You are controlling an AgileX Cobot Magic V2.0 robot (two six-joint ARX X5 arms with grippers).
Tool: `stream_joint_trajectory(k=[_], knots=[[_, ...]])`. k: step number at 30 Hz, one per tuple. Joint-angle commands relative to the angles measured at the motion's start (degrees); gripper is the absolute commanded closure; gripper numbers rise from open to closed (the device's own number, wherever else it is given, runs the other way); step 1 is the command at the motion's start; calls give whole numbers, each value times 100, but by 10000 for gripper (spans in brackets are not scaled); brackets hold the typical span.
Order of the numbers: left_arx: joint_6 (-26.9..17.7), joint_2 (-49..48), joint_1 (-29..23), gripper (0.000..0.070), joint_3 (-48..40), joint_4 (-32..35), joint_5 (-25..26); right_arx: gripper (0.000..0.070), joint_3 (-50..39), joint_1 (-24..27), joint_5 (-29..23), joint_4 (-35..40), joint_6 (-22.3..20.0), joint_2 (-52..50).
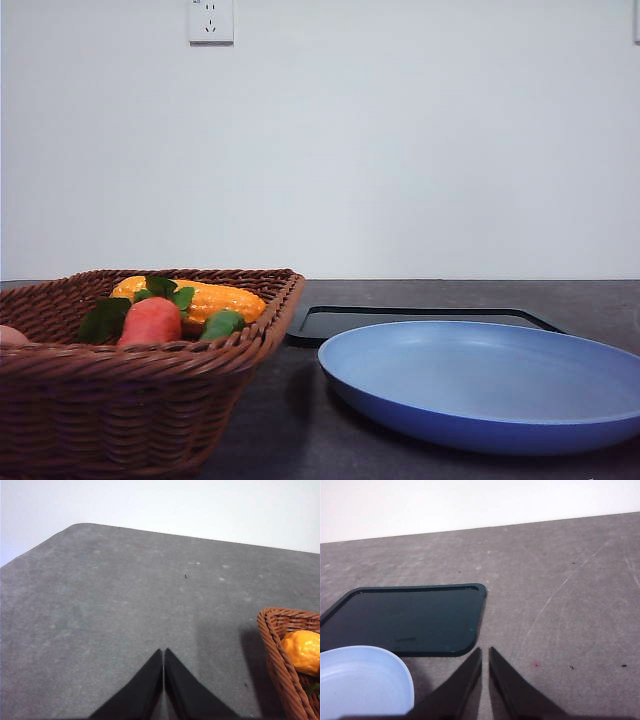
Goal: Transfer egg from basket to plate and serve
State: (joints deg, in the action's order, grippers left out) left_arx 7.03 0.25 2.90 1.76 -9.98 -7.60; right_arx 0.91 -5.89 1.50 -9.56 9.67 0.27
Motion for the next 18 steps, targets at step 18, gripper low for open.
stream_joint_trajectory(k=[18], knots=[[1336, -9, -4, 700, -146, 184, 11, 700, -4, -13, 68, 651, 1338, -7]])
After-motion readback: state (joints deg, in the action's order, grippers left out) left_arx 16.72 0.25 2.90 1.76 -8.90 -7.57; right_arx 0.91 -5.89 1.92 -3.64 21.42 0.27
